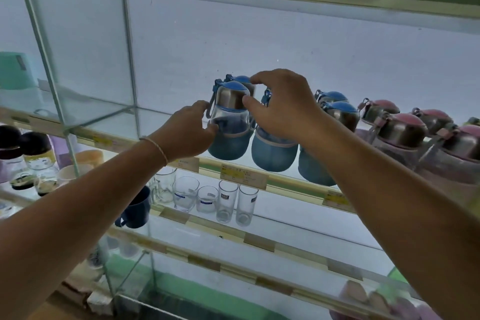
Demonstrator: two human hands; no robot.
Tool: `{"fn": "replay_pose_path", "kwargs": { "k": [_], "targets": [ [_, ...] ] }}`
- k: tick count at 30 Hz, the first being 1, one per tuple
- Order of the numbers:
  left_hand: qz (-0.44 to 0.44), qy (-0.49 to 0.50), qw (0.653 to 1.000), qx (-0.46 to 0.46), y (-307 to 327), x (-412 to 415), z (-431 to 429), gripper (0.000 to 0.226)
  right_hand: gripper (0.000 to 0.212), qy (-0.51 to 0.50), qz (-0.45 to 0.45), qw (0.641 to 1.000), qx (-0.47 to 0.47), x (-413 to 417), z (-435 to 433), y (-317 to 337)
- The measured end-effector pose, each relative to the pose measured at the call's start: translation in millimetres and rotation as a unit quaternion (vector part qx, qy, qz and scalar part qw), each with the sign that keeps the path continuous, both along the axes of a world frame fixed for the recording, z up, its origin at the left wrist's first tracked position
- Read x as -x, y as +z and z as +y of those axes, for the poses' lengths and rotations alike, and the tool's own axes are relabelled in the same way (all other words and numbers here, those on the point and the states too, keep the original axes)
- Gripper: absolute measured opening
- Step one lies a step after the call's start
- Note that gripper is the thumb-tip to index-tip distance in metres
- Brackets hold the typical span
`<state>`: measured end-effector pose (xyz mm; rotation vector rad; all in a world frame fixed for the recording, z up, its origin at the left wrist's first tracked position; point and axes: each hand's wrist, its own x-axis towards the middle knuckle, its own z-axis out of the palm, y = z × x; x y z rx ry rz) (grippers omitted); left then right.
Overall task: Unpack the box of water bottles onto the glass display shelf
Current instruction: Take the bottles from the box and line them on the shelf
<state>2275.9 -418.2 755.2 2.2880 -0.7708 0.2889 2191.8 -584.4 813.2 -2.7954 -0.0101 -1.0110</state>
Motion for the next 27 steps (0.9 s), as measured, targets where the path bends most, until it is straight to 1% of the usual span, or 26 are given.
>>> {"fn": "replay_pose_path", "kwargs": {
  "k": [6,11,16,19,21,24,27],
  "targets": [
    [-0.050,-0.001,0.998,-0.036,5.2,1.8,2.8,0.045,0.041,-0.061,0.017,0.998,0.024,18.7,0.1,-10.0],
    [-0.051,-0.026,0.997,-0.054,9.6,4.5,13.0,0.045,0.039,-0.094,0.019,0.995,0.013,37.3,11.8,-15.2],
    [-0.047,-0.043,0.996,-0.065,13.2,3.5,33.2,0.061,0.045,-0.117,0.030,0.993,-0.004,43.8,39.0,-19.6],
    [-0.047,-0.043,0.996,-0.067,16.4,4.0,47.6,0.062,0.046,-0.134,0.047,0.990,-0.021,41.1,61.5,-20.8],
    [-0.045,-0.042,0.996,-0.063,17.2,4.4,58.9,0.059,0.048,-0.134,0.054,0.989,-0.024,38.2,78.1,-23.6],
    [-0.033,-0.037,0.998,-0.043,14.2,3.7,85.8,0.056,0.044,-0.116,0.053,0.992,-0.024,30.3,108.0,-29.9],
    [-0.027,-0.021,0.999,-0.033,7.3,2.0,124.2,0.053,0.051,-0.088,0.061,0.994,-0.027,16.8,140.2,-36.6]
  ]
}}
